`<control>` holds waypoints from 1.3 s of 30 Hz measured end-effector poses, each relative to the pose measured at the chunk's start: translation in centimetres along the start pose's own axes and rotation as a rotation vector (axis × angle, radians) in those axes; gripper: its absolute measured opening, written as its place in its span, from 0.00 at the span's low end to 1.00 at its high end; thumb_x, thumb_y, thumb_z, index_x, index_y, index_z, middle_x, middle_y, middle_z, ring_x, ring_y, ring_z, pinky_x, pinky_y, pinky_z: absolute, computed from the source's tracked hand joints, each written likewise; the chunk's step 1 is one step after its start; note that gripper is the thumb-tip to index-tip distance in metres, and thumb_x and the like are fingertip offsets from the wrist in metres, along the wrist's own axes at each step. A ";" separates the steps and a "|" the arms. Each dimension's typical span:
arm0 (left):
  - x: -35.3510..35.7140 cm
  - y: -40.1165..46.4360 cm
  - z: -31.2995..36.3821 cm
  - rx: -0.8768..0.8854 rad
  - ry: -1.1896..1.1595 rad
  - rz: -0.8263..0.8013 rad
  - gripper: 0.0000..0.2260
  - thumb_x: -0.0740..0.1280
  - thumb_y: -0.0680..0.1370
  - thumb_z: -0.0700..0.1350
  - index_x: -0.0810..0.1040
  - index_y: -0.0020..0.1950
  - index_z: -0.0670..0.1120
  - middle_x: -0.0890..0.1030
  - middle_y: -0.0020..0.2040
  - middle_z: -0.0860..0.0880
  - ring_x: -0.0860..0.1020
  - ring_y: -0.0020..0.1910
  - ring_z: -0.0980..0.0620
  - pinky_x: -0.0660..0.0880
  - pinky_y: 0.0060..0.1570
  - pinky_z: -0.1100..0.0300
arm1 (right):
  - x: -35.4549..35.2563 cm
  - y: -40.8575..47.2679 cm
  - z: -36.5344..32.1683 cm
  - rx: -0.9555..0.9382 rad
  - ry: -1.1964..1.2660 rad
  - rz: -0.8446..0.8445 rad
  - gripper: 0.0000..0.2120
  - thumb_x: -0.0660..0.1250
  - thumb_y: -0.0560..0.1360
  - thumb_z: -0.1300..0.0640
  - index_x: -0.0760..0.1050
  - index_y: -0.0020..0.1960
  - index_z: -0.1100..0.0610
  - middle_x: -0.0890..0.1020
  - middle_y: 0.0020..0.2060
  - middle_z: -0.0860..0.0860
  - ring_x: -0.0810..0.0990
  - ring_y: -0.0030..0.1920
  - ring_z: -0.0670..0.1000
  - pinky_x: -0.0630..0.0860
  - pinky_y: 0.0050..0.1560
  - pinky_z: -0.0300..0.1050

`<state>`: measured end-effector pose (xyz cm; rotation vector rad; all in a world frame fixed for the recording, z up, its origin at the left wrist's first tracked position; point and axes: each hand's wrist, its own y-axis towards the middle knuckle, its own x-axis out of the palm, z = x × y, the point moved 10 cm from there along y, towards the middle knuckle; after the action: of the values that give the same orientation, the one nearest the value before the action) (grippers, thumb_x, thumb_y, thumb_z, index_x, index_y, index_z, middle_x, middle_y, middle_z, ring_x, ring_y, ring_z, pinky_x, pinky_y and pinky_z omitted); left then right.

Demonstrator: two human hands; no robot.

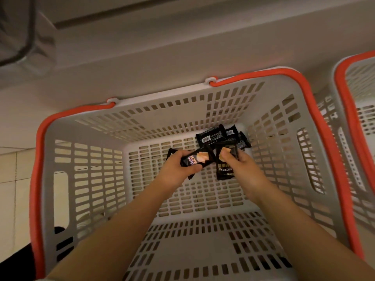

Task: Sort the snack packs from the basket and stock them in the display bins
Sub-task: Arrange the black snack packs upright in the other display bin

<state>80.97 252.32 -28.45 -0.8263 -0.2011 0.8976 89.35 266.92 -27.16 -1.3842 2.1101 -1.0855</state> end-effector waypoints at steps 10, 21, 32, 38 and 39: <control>5.8 -2.5 -2.4 -0.235 -0.627 -0.092 0.15 0.56 0.81 0.51 0.72 0.63 0.45 0.80 0.57 0.44 0.80 0.54 0.48 0.76 0.52 0.54 | 0.5 0.3 3.3 0.108 0.248 0.249 0.19 0.51 0.82 0.48 0.62 0.70 0.55 0.74 0.50 0.50 0.71 0.40 0.40 0.66 0.35 0.31; 1.8 -1.6 -1.5 0.022 0.115 0.003 0.13 0.69 0.74 0.40 0.74 0.56 0.50 0.78 0.49 0.52 0.77 0.38 0.62 0.75 0.38 0.70 | -0.1 0.6 -0.5 -0.318 -0.711 0.197 0.36 0.72 0.71 0.56 0.56 0.73 0.52 0.59 0.71 0.53 0.60 0.70 0.53 0.61 0.68 0.46; -1.2 0.3 -1.5 0.047 0.030 0.069 0.06 0.64 0.78 0.47 0.74 0.55 0.52 0.80 0.50 0.53 0.77 0.45 0.61 0.72 0.48 0.63 | 2.9 1.1 2.0 -0.203 -0.715 -0.184 0.20 0.69 0.73 0.53 0.68 0.62 0.54 0.77 0.50 0.48 0.75 0.47 0.46 0.70 0.39 0.34; -5.2 2.1 -4.6 -0.134 0.621 0.469 0.23 0.67 0.76 0.48 0.66 0.66 0.40 0.66 0.65 0.40 0.66 0.64 0.42 0.66 0.62 0.50 | -0.5 1.7 3.7 0.010 -0.372 -0.022 0.18 0.70 0.73 0.52 0.68 0.58 0.53 0.77 0.50 0.48 0.77 0.47 0.46 0.71 0.40 0.38; -5.0 2.2 -4.8 -0.148 0.689 0.464 0.25 0.68 0.75 0.51 0.66 0.66 0.40 0.65 0.65 0.40 0.65 0.64 0.42 0.66 0.62 0.50 | -0.7 1.8 3.9 0.024 -0.344 -0.004 0.18 0.70 0.73 0.52 0.68 0.59 0.54 0.77 0.51 0.49 0.77 0.49 0.48 0.71 0.41 0.40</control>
<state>78.73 246.66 -32.42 -1.3020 0.5528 0.9786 91.28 266.42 -31.03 -1.4460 1.8417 -0.8030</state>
